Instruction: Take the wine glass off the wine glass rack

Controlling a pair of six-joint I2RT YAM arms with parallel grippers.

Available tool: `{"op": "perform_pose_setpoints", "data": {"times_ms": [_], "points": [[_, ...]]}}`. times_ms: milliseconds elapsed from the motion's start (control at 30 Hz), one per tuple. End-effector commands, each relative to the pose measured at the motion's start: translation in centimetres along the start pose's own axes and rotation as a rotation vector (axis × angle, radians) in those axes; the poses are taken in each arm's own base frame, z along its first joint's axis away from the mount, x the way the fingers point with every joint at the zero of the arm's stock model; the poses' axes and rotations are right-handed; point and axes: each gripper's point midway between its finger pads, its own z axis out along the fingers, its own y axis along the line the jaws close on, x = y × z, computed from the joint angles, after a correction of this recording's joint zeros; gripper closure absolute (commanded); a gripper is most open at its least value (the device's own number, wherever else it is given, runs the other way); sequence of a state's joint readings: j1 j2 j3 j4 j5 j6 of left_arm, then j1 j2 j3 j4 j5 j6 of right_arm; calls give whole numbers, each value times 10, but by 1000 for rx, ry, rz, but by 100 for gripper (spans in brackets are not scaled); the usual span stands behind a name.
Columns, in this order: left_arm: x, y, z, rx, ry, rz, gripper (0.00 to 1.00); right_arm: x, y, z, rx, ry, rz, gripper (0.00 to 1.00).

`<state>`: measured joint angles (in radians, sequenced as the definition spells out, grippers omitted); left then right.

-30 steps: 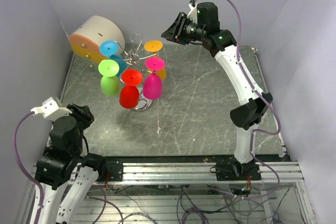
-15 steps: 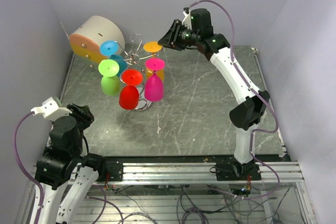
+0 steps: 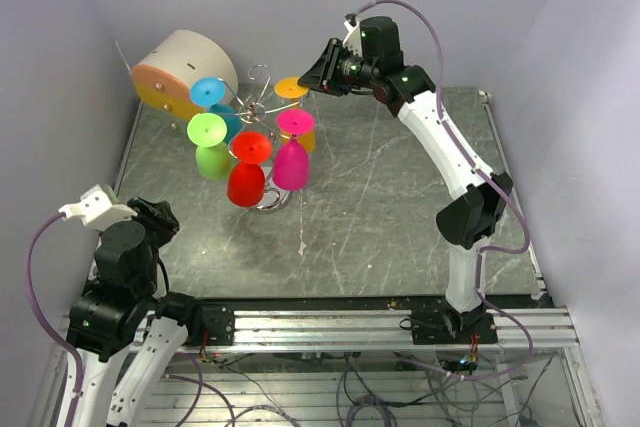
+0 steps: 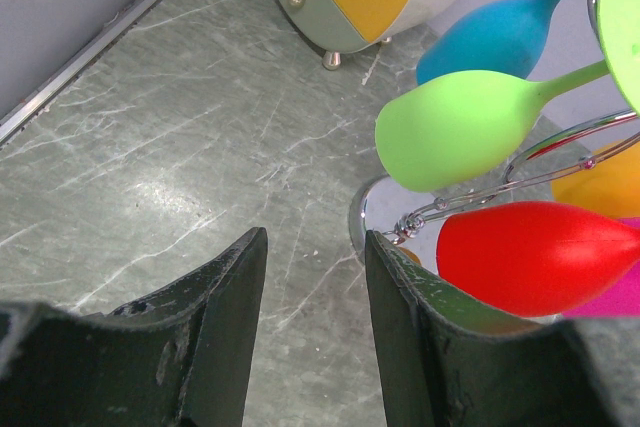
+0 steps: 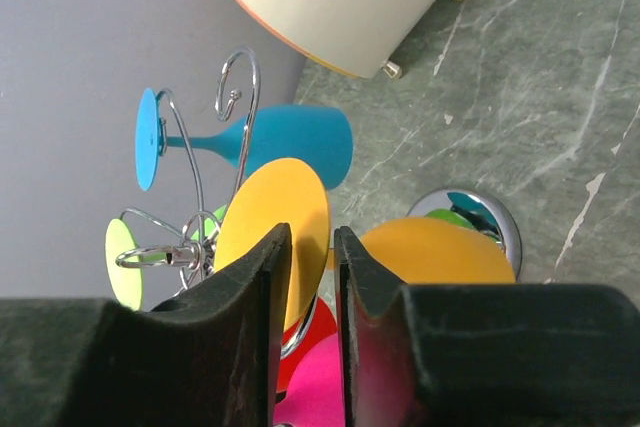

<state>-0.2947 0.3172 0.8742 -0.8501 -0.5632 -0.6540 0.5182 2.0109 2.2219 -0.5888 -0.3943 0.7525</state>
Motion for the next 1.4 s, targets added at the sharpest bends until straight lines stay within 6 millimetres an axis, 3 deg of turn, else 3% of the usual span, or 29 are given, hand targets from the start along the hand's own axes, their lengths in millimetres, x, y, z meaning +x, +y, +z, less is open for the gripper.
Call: {"op": "perform_pose_setpoints", "data": {"times_ms": [0, 467, 833, 1200, 1367], "points": [[-10, -7, -2, 26, -28, -18, 46, -5, 18, -8, -51, -24, -9, 79], [-8, -7, 0, 23, -20, -13, 46, -14, 40, -25, -128, -80, 3, 100], [-9, -6, -1, 24, -25, -16, 46, -26, 47, -37, -157, -139, 43, 100], [-9, -6, -1, 23, -25, -16, 46, -21, 39, -50, -147, -149, 59, 100], [-9, -7, -1, 24, -24, -16, 46, -15, 46, -51, -192, -125, 61, 100]]}}
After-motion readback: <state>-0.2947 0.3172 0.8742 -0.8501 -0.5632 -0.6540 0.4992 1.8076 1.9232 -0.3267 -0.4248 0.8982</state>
